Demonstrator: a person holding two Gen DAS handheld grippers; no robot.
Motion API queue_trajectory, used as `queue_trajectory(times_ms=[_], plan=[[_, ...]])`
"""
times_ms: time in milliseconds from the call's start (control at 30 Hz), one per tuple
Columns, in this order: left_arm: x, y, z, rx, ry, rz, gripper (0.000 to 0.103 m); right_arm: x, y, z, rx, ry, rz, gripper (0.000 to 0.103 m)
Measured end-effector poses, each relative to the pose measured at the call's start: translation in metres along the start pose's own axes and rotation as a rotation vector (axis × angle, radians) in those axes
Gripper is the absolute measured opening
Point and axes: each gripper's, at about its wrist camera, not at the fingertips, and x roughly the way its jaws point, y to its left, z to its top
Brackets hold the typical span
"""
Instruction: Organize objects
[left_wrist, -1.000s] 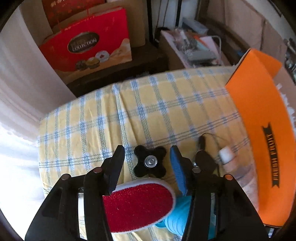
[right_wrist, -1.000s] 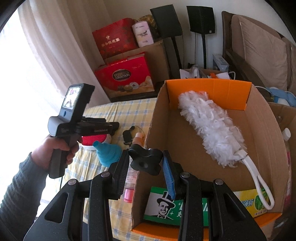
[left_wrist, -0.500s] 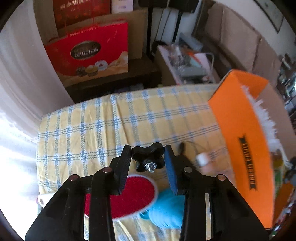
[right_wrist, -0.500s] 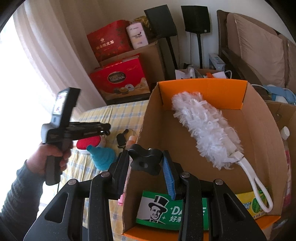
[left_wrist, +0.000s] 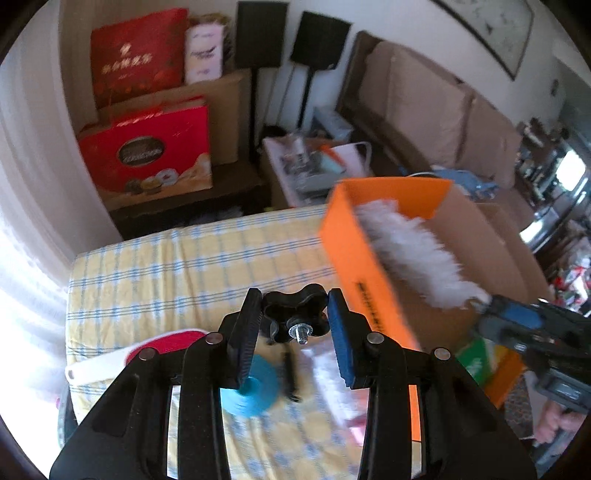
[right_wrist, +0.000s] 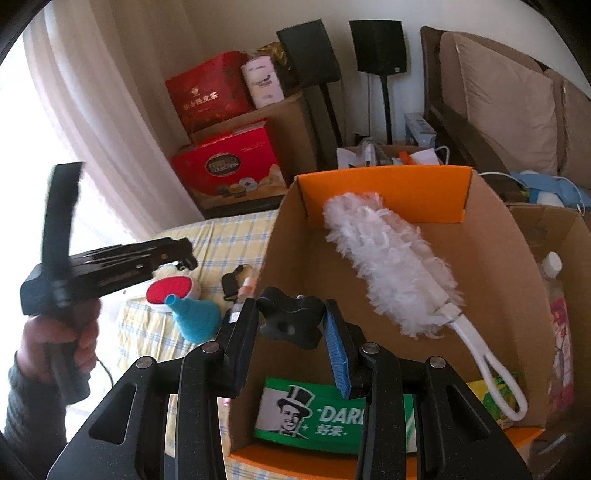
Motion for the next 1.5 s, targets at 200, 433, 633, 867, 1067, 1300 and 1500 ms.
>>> queue_trajectory(times_ms=[200, 433, 633, 867, 1067, 1300, 1500], plan=[[-0.014, -0.046, -0.006, 0.043, -0.024, -0.061, 0.034, -0.008, -0.012, 0.0, 0.005, -0.009, -0.023, 0.036], [-0.011, -0.079, -0.012, 0.042, -0.014, -0.097, 0.034, -0.019, -0.027, -0.002, 0.0, -0.027, -0.05, 0.036], [-0.003, -0.104, -0.017, 0.051, 0.007, -0.118, 0.034, -0.016, -0.044, -0.007, 0.006, -0.017, -0.062, 0.036], [0.017, -0.12, -0.026, 0.066, 0.054, -0.122, 0.034, 0.002, -0.063, -0.019, 0.029, 0.028, -0.057, 0.036], [0.028, -0.125, -0.035, 0.084, 0.096, -0.09, 0.034, 0.016, -0.069, -0.026, 0.035, 0.057, -0.052, 0.036], [0.025, -0.116, -0.038, 0.071, 0.095, -0.073, 0.042, 0.016, -0.07, -0.029, 0.047, 0.055, -0.058, 0.043], [0.002, -0.109, -0.036, 0.055, 0.036, -0.071, 0.065, -0.002, -0.071, -0.025, 0.065, 0.015, -0.067, 0.062]])
